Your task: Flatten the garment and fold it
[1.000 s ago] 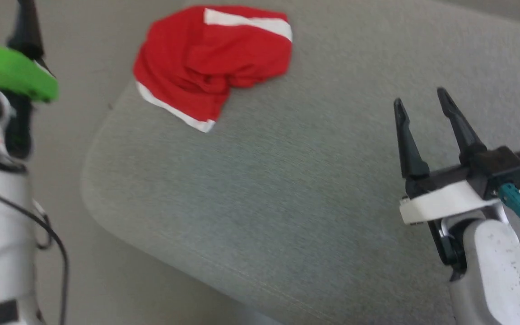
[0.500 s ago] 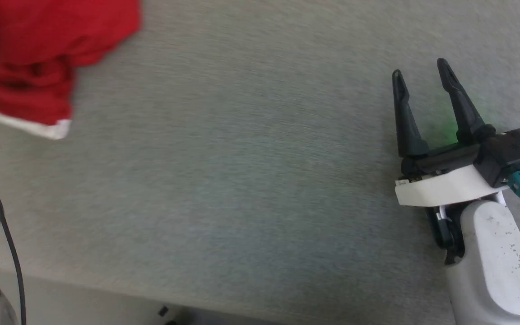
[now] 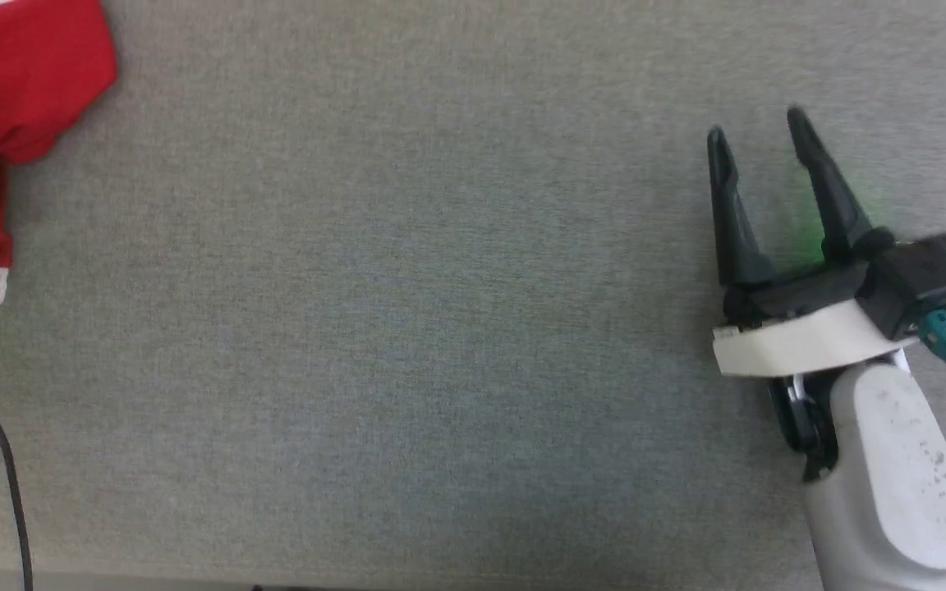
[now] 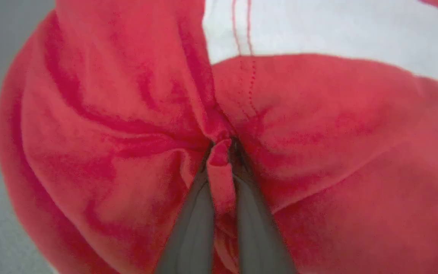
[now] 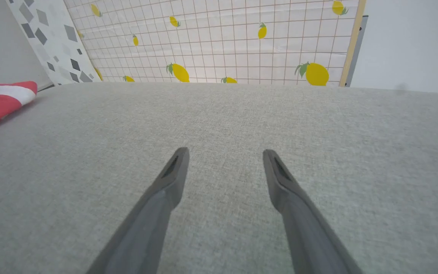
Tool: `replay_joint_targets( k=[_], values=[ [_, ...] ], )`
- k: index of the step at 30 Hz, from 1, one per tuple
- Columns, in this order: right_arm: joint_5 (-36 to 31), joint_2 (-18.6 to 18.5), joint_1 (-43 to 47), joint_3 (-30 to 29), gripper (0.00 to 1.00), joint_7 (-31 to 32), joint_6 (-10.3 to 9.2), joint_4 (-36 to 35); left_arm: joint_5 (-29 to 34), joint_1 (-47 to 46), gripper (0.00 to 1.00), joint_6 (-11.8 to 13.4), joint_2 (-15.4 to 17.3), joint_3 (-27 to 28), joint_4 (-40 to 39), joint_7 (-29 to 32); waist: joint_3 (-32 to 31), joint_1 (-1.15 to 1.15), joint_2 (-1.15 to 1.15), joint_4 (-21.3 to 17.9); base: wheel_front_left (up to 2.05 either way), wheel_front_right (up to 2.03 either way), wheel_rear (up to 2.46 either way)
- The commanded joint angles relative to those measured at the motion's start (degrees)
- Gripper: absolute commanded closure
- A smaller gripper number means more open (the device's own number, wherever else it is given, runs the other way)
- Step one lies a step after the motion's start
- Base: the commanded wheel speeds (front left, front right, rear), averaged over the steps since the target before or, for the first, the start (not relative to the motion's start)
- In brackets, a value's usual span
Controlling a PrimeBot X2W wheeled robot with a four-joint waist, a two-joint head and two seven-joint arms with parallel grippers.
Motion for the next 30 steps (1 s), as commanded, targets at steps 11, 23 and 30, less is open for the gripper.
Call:
replay_joint_targets(
  k=[11, 23, 30],
  values=[
    [1.0, -0.3, 8.9, -2.6, 0.00, 0.2, -0.12, 3.2, 12.3, -5.3, 1.00, -5.9, 2.4, -6.4, 1.2, -32.5, -23.8, 0.00, 0.00, 3.1, 0.00, 0.00, 0.00],
    [2.1, -0.3, 13.9, -3.9, 0.00, 0.8, -0.12, 3.1, 13.0, -12.7, 1.00, -10.8, -6.6, -17.3, -2.3, -38.6, -32.3, 0.00, 0.00, -4.9, 0.00, 0.00, 0.00],
    [1.7, -0.3, 15.3, -5.2, 0.00, 1.9, -0.12, 1.5, 10.4, -11.6, 1.00, -12.8, -15.0, -23.9, -1.5, -37.5, -33.0, 0.00, 0.00, -11.8, 0.00, 0.00, 0.00]
  ],
)
